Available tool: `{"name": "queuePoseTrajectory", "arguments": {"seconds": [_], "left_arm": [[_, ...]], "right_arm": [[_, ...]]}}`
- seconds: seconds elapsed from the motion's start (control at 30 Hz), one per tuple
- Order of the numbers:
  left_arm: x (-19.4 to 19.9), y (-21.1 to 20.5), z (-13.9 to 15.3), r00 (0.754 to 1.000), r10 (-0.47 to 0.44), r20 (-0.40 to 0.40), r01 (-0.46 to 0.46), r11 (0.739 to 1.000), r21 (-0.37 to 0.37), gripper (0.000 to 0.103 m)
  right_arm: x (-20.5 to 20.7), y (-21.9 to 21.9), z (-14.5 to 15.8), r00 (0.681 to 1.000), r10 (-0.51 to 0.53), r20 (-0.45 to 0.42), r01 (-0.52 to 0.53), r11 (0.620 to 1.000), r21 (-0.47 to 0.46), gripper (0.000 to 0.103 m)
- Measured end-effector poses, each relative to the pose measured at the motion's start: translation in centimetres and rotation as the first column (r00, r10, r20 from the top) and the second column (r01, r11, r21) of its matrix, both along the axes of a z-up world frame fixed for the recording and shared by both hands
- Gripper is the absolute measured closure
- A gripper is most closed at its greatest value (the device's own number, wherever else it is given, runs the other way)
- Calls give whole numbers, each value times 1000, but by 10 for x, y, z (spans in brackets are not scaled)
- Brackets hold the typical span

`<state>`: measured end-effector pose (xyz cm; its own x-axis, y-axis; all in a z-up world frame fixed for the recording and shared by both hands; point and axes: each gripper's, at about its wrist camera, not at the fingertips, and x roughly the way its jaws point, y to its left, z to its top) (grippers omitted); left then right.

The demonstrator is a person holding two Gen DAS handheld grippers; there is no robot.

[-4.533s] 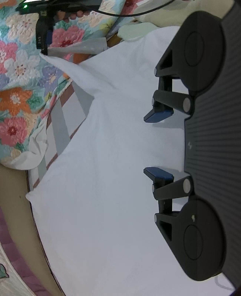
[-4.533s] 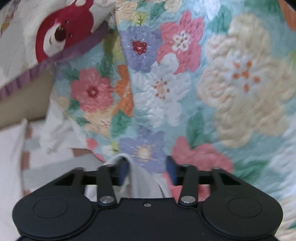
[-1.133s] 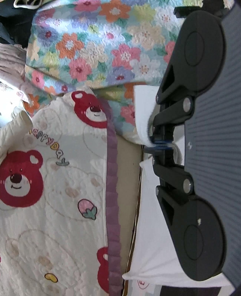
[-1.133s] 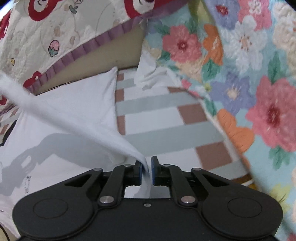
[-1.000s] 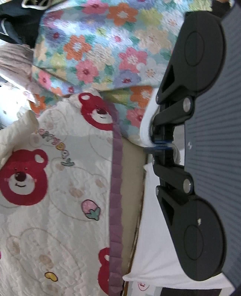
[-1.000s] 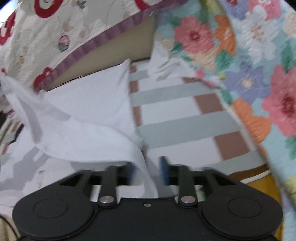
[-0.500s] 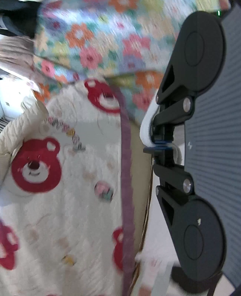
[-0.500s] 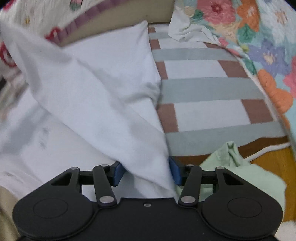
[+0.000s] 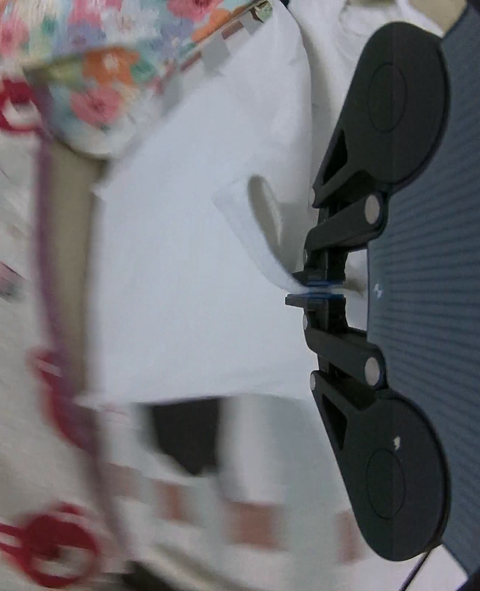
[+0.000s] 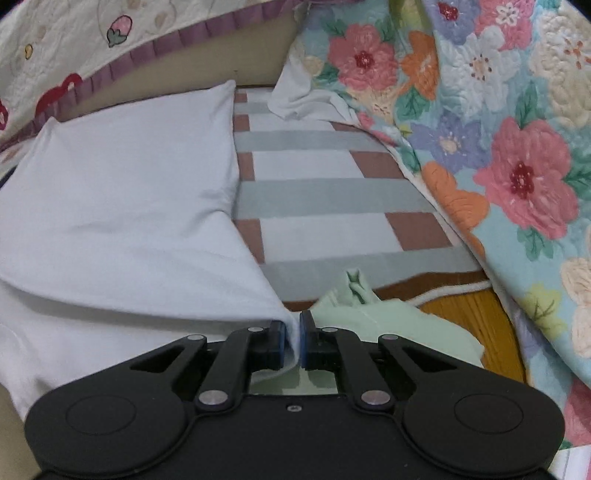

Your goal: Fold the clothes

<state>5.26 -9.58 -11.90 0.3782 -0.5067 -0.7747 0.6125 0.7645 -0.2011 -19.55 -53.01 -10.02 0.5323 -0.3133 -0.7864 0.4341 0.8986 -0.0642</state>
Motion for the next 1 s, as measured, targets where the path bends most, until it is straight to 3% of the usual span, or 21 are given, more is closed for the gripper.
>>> {"name": "queuePoseTrajectory", "arguments": {"seconds": [0.07, 0.2, 0.27, 0.33, 0.5, 0.6, 0.73, 0.8, 0.9, 1.0], "left_arm": [[2, 0, -2, 1000, -20, 3, 20, 1000, 5, 100], [-8, -8, 14, 991, -87, 104, 82, 995, 53, 96], [-10, -6, 14, 992, -92, 85, 82, 990, 116, 88], [-8, 4, 13, 996, -71, 59, 63, 990, 127, 80], [8, 56, 20, 994, 95, -50, -94, 995, 25, 74], [8, 86, 28, 983, 174, -63, -175, 984, -20, 69], [7, 95, 32, 978, 181, -101, -190, 978, -85, 63], [6, 90, 29, 981, 161, -108, -171, 981, -92, 61], [3, 77, 20, 983, 121, -139, -132, 988, -75, 61], [-1, 72, 13, 971, 75, -226, -107, 985, -135, 60]], "right_arm": [[0, 3, 5, 1000, 5, 0, -5, 1000, -22, 97], [2, 10, 18, 999, 32, 13, -30, 992, -125, 96], [2, 6, 14, 1000, 23, -12, -24, 994, -109, 91], [-2, 5, 7, 999, 25, -42, -29, 995, -100, 88], [-8, 6, 7, 998, 29, -61, -35, 995, -98, 81], [-25, 4, 22, 998, 44, -38, -48, 994, -100, 72], [-39, -3, 41, 999, -28, -26, 24, 989, -147, 71], [-34, 0, 56, 999, -41, 31, 44, 990, -136, 70], [-2, 26, 72, 990, 98, 103, -91, 993, -69, 70], [49, 68, 71, 945, 314, 85, -318, 947, 37, 66]]}}
